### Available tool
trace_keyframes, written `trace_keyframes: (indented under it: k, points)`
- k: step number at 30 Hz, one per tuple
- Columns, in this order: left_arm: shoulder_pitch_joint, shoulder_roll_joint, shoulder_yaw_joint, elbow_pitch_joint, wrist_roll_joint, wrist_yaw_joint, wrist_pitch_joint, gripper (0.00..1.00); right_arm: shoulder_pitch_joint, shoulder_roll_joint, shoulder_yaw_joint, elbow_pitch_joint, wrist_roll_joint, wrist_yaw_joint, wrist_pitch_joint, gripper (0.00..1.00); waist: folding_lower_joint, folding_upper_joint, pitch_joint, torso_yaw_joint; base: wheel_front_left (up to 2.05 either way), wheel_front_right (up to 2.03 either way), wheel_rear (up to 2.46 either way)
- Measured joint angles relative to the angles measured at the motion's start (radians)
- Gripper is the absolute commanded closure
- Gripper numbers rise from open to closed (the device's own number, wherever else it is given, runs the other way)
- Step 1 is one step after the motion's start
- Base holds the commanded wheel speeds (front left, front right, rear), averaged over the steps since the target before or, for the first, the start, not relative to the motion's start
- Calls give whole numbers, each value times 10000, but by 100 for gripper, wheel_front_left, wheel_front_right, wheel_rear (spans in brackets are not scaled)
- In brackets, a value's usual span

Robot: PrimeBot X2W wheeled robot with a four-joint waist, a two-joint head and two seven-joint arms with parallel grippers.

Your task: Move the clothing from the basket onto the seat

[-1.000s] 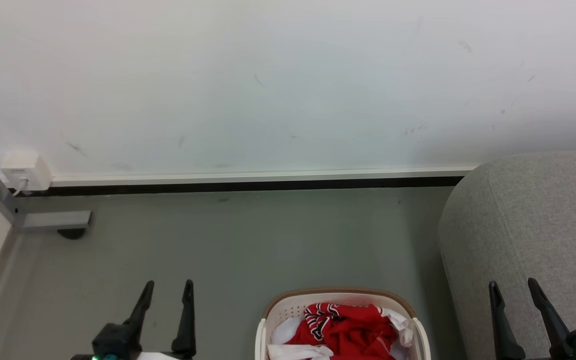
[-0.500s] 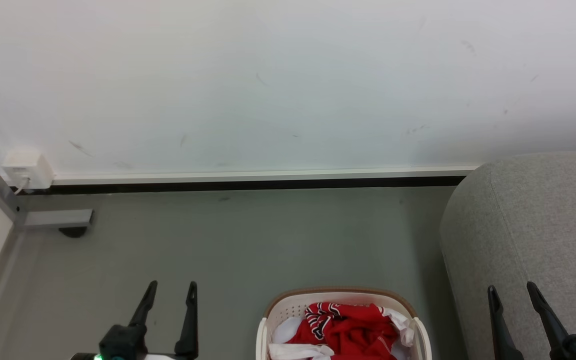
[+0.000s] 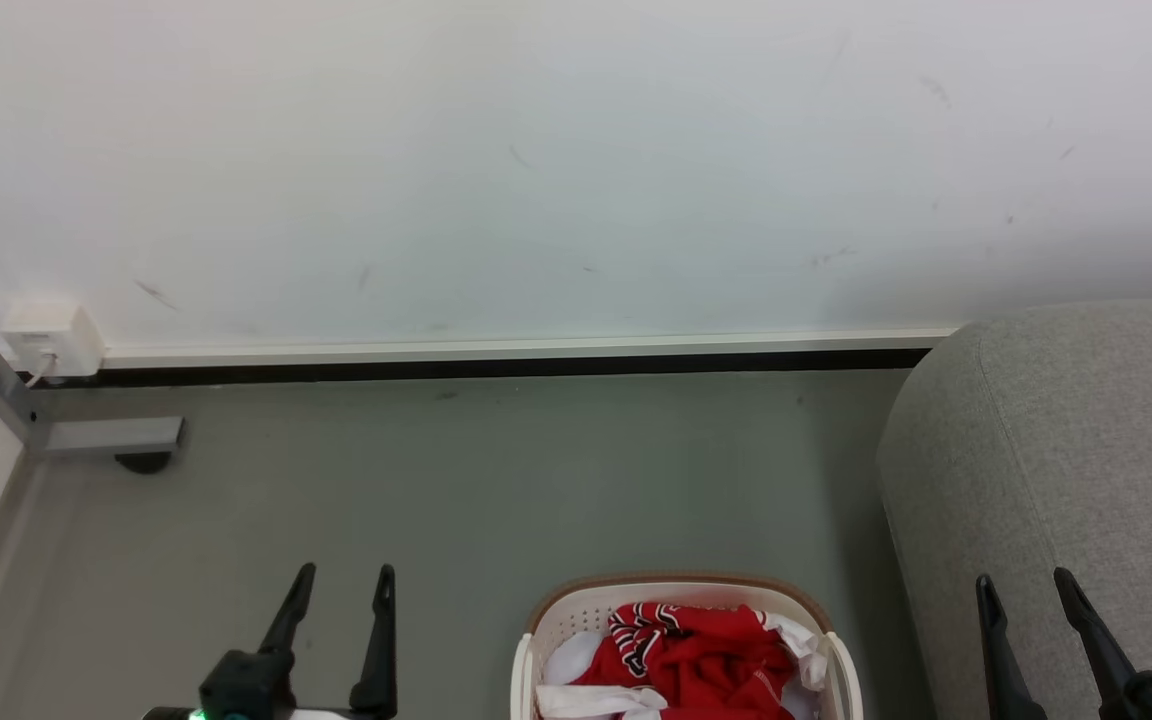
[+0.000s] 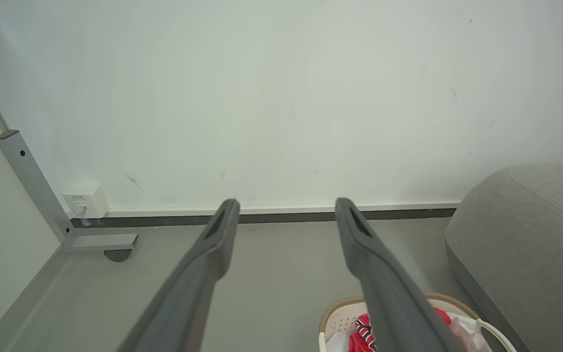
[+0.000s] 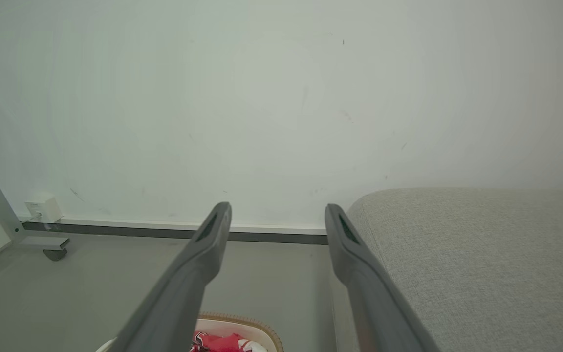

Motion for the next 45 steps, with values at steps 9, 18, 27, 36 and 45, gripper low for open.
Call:
trace_keyframes:
  k: [9,18,27,36,45]
  points:
    - [-2,2,69,-31,0,0,-2,0,-84,0,86,-12,4,0,0,0,-1,0,125,-110,0,0,0]
    - [-484,6,-15,-69,48,-125,-10,0,-655,29,295,-245,107,-2,-2,0,0,0,771,-655,0,0,0]
    - [-1722,8,-535,353,499,-456,-10,0,-1776,190,604,-686,211,0,-4,0,3,0,1915,-1516,0,0,0]
    - [-3508,213,-1494,2700,1151,-961,-10,0,-2906,343,1122,-1124,408,0,-6,0,3,0,3260,-2816,0,0,0]
    - [-5579,418,-2481,5283,1971,-1258,1043,0,-3806,376,1639,-1565,1087,0,-6,0,3,1,4798,-3852,0,0,0]
